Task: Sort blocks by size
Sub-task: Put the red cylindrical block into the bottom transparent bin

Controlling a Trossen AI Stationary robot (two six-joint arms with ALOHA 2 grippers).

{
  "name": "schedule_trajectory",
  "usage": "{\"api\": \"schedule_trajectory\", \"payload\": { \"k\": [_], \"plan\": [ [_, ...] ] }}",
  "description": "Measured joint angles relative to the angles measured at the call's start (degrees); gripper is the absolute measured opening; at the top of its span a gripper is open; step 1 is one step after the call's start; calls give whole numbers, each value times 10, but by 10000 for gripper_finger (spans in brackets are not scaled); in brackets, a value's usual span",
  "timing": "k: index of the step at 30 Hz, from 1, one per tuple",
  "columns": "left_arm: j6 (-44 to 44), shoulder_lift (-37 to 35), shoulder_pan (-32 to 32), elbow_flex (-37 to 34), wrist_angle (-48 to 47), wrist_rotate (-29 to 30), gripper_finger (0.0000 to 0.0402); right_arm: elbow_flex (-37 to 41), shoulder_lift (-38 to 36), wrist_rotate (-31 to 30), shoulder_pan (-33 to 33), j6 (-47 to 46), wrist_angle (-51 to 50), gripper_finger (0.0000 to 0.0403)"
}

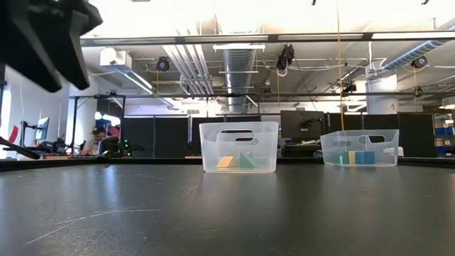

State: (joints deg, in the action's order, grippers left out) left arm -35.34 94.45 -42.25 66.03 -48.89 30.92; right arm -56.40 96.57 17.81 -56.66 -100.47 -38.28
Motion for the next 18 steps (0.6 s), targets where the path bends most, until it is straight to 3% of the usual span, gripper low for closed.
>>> {"api": "schedule_trajectory", "payload": {
  "k": [5,11,14,18],
  "plan": [
    [13,-3,-4,-62,129,-1,168,0,0,-2,3,41,0,124],
    [80,-32,-7,-130,310,33,168,-23,-9,-22,42,130,-13,123],
    [140,-65,-8,-171,436,49,168,-60,-12,-66,68,203,-49,123],
    [203,-100,-8,-242,627,41,168,-122,-12,-179,99,321,-71,126]
  ]
}}
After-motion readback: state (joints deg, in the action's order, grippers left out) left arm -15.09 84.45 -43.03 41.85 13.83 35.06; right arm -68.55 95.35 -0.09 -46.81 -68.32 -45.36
